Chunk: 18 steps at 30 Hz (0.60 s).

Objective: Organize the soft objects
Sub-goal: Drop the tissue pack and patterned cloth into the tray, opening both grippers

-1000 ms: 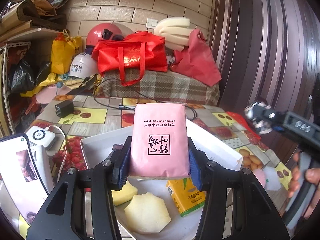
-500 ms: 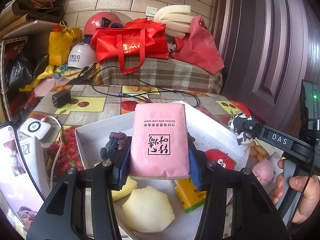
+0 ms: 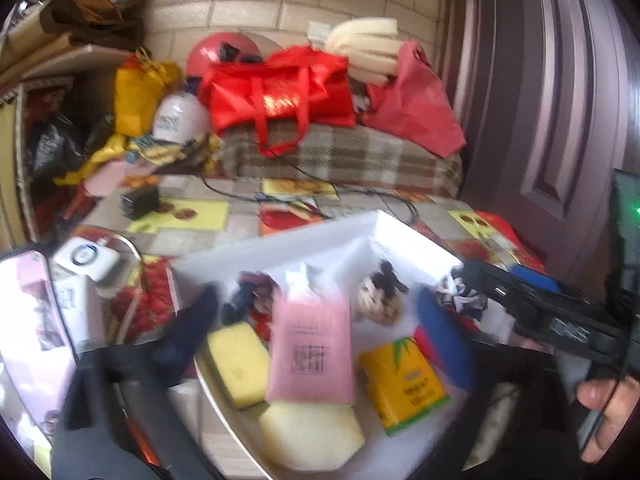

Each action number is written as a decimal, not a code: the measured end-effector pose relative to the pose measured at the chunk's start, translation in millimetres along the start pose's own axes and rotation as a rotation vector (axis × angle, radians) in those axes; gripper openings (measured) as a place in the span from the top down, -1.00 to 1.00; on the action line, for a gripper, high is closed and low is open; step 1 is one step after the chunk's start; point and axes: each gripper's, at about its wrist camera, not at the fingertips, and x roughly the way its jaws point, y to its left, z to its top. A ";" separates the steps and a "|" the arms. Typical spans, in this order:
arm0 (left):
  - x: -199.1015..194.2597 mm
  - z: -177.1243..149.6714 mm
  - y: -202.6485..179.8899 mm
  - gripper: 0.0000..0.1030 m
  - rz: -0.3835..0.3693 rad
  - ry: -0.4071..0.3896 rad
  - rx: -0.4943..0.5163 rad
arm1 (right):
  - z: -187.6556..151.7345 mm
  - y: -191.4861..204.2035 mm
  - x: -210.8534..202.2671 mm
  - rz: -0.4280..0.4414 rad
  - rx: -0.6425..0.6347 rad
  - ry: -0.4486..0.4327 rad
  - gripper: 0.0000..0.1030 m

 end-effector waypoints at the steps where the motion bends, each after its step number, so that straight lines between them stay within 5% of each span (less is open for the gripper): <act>1: -1.8 0.6 2.4 -1.00 0.006 -0.011 -0.006 | -0.9 0.6 -3.3 0.003 -0.001 -0.019 -1.00; 10: -3.1 2.2 12.3 -1.00 0.008 -0.014 -0.046 | -3.2 0.5 -25.1 0.009 0.024 -0.078 -1.00; 14: -2.9 1.5 11.6 -1.00 0.066 -0.022 -0.062 | -5.7 -0.5 -35.6 0.016 0.037 -0.093 -1.00; 18: -6.2 3.0 19.9 -0.99 0.021 -0.040 -0.133 | -11.0 -8.6 -50.0 0.031 0.042 -0.102 -1.00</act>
